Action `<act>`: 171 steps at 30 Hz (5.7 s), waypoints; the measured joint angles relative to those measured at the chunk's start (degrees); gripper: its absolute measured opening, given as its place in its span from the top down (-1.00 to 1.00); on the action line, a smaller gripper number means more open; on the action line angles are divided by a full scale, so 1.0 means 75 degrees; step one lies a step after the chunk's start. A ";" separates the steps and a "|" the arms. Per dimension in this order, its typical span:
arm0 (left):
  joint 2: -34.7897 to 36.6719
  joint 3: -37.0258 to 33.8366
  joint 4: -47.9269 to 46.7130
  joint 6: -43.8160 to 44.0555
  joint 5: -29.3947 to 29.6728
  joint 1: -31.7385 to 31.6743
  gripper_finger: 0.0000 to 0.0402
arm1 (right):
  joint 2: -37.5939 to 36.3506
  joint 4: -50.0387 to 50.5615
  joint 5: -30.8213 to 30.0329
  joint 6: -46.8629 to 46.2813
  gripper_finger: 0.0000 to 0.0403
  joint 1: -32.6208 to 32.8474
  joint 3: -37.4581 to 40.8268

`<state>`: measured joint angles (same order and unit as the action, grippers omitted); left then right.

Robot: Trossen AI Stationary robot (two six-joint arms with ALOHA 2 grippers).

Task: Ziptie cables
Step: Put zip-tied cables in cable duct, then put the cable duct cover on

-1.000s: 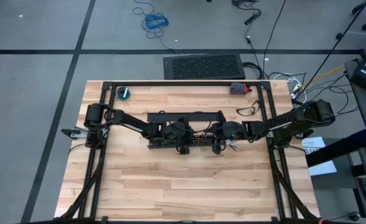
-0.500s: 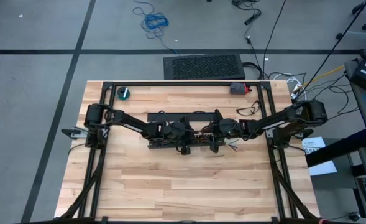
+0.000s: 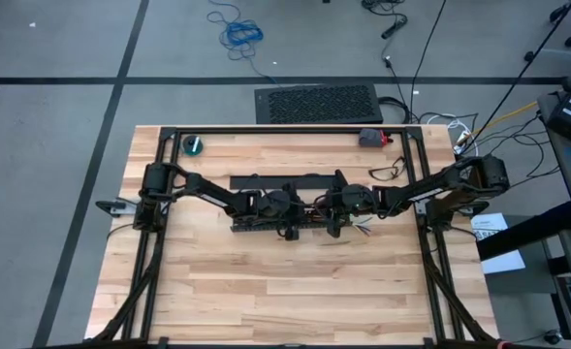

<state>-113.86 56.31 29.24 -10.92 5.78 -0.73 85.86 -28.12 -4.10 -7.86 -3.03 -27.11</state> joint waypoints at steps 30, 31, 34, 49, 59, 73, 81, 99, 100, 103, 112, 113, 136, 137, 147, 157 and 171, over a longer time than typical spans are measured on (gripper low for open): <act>-0.0036 0.0020 -0.0888 -0.1250 -0.0597 0.0137 0.99 | -0.0002 0.0094 0.0500 -0.0002 1.00 -0.0261 -0.0006; -0.0121 0.0017 -0.0853 -0.1250 -0.0636 0.0143 0.99 | 0.0000 -0.0015 0.0592 0.0026 1.00 -0.0281 -0.0004; -0.0315 0.0043 -0.0788 -0.1248 -0.0792 0.0152 1.00 | 0.0003 -0.0128 0.0764 0.0134 1.00 -0.0419 -0.0003; -0.0659 0.0431 -0.0775 -0.1209 -0.0612 0.0321 1.00 | 0.0309 0.0312 0.0927 -0.0376 1.00 -0.0490 -0.0006; -0.0659 0.0434 -0.0751 -0.1009 -0.0397 0.0321 1.00 | 0.0309 0.0877 0.0792 -0.0640 1.00 -0.0491 -0.0012; -0.0659 0.0434 -0.0749 -0.0994 -0.0358 0.0318 1.00 | 0.0303 0.1104 0.0947 -0.0281 1.00 -0.0441 -0.0009; -0.0659 0.0431 -0.0755 -0.0996 -0.0339 0.0315 1.00 | 0.0256 0.0614 0.0965 0.0475 1.00 -0.0422 -0.0113; -0.0676 0.0538 -0.0771 -0.1105 -0.0454 0.0408 1.00 | 0.0284 0.1110 0.1740 0.0748 1.00 -0.0548 -0.0195; -0.0680 0.0578 -0.0797 -0.1188 -0.0447 0.0435 1.00 | 0.0336 0.1107 0.1735 0.0787 1.00 -0.0548 -0.0198; -0.0682 0.0748 -0.0927 -0.1257 -0.0371 0.0520 1.00 | 0.0593 0.1131 0.1560 0.0852 1.00 -0.0548 -0.0197; -0.0685 0.0854 -0.1114 -0.1250 -0.0320 0.0558 1.00 | 0.0933 0.0940 0.1177 0.0764 1.00 -0.0466 -0.0190; -0.0685 0.0857 -0.1111 -0.1205 -0.0223 0.0560 1.00 | 0.0861 0.0888 0.1141 0.0734 1.00 -0.0464 -0.0187; 0.0546 0.0409 -0.4187 -0.0115 0.0294 0.0311 0.84 | -0.2237 0.2141 -0.2030 0.1087 0.25 0.0212 -0.0198; 0.0609 0.0384 -0.4273 -0.0179 0.0294 0.0333 0.84 | -0.2253 0.2494 -0.2039 0.1088 0.25 -0.0018 -0.0198; 0.1619 0.0379 -0.4863 -0.0861 0.0256 0.0414 0.83 | -0.1724 0.2582 -0.0938 0.1882 0.25 -0.1928 -0.0200; 0.2213 0.0391 -0.5405 -0.0262 0.0557 0.0383 0.83 | -0.0114 0.2642 0.1065 0.2649 0.25 -0.3567 -0.0991; 0.2595 0.0335 -0.5555 -0.0461 0.1321 0.0082 0.83 | 0.1120 0.2769 0.1993 0.3394 0.25 -0.3930 -0.1678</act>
<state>-94.40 58.83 -12.42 -14.38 15.69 -0.11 94.27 -7.36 10.85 17.60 -32.50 -39.70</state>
